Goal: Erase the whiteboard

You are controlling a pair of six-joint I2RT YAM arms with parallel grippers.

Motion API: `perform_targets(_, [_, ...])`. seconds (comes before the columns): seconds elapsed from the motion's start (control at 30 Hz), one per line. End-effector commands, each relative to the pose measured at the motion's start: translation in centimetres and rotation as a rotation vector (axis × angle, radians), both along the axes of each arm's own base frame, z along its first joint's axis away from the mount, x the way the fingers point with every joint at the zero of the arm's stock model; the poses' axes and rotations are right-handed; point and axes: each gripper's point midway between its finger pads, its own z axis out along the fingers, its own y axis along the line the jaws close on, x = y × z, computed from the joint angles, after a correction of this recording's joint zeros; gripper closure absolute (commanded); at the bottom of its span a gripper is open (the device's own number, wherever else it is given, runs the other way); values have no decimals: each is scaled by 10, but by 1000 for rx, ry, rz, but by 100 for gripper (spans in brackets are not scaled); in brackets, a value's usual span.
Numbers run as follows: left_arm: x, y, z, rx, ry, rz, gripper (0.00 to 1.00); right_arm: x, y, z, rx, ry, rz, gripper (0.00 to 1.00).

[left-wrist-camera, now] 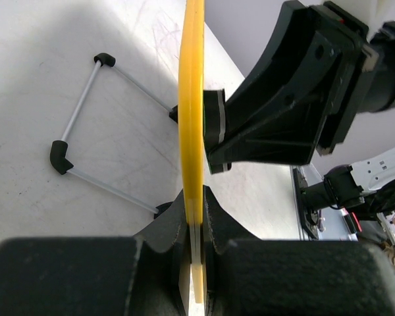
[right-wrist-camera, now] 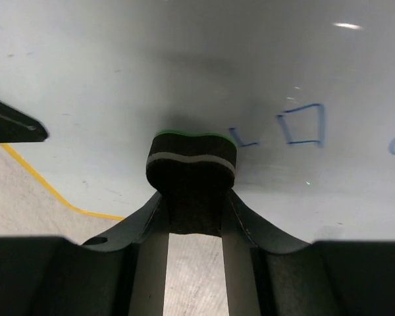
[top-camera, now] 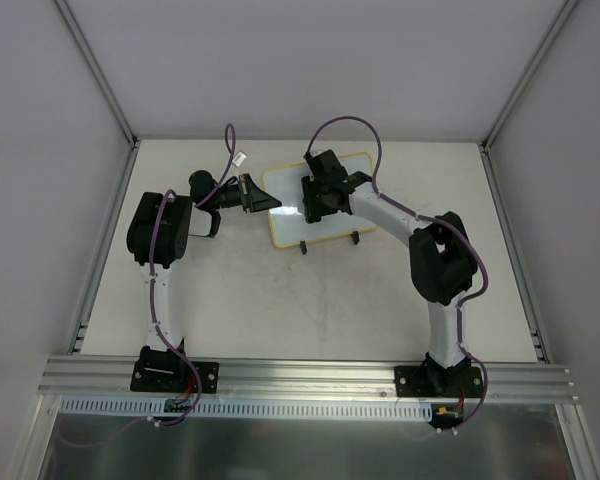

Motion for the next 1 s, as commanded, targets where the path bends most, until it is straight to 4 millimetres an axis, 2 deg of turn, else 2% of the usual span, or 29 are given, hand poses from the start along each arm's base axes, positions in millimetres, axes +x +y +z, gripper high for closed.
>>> perform_targets(0.0, [-22,-9,18,7,-190,-112,100,34,-61,4,-25,-37,-157,100])
perform_targets(0.07, [-22,-9,18,8,-189,-112,100,41,-85,2,-32,-30,-202,100])
perform_targets(0.27, [-21,-9,19,7,-192,-112,100,51,-137,5,-44,-30,-298,100])
perform_targets(0.37, [-22,-9,19,7,-192,-114,100,54,-156,5,-45,-28,-336,100])
perform_targets(0.47, [-21,-8,18,7,-189,-112,100,55,-166,7,-42,-26,-354,100])
perform_targets(0.63, [-21,-9,19,7,-192,-112,100,57,-164,9,-31,-30,-344,100])
perform_targets(0.73, [-22,-10,18,7,-191,-115,100,60,-153,13,-5,-31,-319,100])
perform_targets(0.9, [-21,-10,18,10,-189,-114,100,59,-122,21,-35,-68,-233,100])
perform_targets(0.97, [-21,-10,18,12,-187,-112,100,55,-105,17,-35,-61,-198,100])
